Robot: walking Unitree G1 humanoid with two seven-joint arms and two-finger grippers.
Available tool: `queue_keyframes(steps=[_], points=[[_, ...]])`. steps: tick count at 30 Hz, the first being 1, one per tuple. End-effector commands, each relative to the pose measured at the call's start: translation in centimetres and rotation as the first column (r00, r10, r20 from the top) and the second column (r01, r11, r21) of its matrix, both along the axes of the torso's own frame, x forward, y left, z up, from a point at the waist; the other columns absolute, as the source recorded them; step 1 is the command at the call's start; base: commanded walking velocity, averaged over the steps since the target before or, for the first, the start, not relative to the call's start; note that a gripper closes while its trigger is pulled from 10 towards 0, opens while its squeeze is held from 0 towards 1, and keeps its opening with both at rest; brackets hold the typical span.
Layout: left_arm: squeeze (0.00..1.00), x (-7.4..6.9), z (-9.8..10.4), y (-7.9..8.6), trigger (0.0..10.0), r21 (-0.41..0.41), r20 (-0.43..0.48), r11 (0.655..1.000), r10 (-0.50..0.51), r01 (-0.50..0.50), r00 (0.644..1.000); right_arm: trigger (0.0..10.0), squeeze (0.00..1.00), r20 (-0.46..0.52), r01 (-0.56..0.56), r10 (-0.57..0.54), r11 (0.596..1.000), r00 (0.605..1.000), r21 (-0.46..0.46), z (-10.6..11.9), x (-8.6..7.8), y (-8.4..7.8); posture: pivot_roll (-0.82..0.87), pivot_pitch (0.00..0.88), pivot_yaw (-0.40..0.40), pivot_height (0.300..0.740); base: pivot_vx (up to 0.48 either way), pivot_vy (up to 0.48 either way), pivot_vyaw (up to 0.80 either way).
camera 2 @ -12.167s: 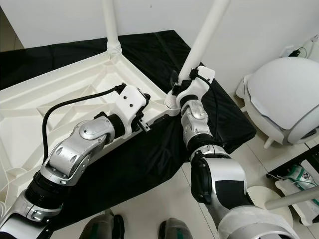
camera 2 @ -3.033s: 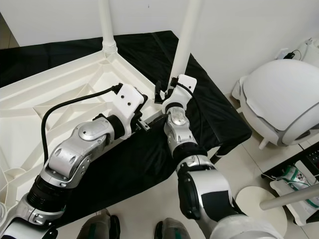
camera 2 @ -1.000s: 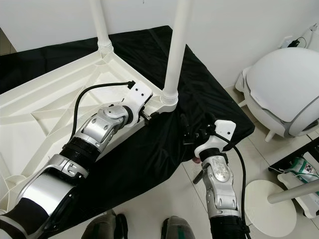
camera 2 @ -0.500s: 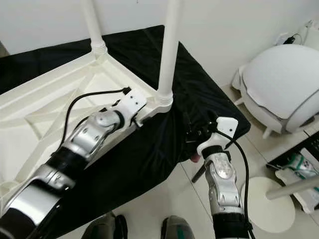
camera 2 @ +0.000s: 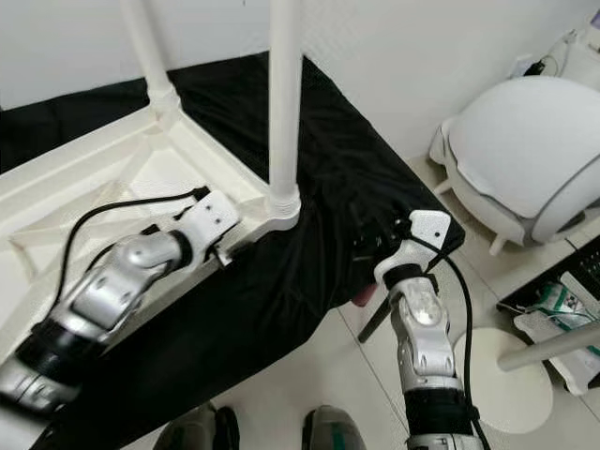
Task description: Building children table
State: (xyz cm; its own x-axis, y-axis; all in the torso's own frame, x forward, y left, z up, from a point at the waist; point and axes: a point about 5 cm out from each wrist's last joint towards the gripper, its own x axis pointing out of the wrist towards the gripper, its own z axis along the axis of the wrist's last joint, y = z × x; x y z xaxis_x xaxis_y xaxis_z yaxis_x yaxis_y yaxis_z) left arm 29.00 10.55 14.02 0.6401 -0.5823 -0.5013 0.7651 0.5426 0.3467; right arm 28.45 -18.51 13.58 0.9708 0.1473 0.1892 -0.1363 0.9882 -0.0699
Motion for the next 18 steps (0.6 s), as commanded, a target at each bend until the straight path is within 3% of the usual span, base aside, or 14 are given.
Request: queue_keyframes(steps=[1,7,8,10,13,18], points=[[0.0,-2.5,-2.7,0.7,10.0,-0.001,-0.236,0.997,-0.075,0.077,0.969,10.0,0.0,-0.003,-0.017,0.017,1.0,1.0,-0.018,0.0,0.4,-0.1,-0.09,0.033,0.027,0.74,0.0,0.0,0.0],[0.0,-3.6,-1.8,0.0,10.0,-0.102,-0.286,0.989,-0.135,0.11,0.949,10.0,0.0,0.013,-0.029,0.03,0.999,0.999,-0.036,0.5,1.4,-0.1,-0.08,0.035,0.028,0.74,0.0,0.0,0.0],[0.0,-3.4,-1.3,-0.6,10.0,-0.149,-0.292,0.984,-0.14,0.1,0.946,10.0,0.0,0.022,-0.036,0.037,0.998,0.999,-0.042,0.8,1.9,-0.1,-0.07,0.036,0.028,0.74,0.0,0.0,0.0],[0.0,-3.4,-1.3,-0.6,10.0,-0.149,-0.292,0.984,-0.14,0.1,0.946,10.0,0.0,0.022,-0.036,0.037,0.998,0.999,-0.042,0.8,1.9,-0.1,-0.07,0.036,0.028,0.74,0.0,0.0,0.0],[0.0,-2.6,-0.2,-2.4,10.0,-0.232,-0.277,0.968,-0.159,0.095,0.948,10.0,0.0,0.053,-0.064,0.067,0.996,0.996,-0.058,1.8,3.3,0.6,-0.06,0.038,0.02,0.74,0.0,0.0,0.0],[0.0,-1.8,0.1,-2.8,10.0,-0.239,-0.259,0.967,-0.149,0.087,0.954,10.0,0.0,0.059,-0.11,0.114,0.992,0.992,-0.068,2.2,4.0,1.4,-0.06,0.037,0.014,0.74,0.0,0.0,0.0]])
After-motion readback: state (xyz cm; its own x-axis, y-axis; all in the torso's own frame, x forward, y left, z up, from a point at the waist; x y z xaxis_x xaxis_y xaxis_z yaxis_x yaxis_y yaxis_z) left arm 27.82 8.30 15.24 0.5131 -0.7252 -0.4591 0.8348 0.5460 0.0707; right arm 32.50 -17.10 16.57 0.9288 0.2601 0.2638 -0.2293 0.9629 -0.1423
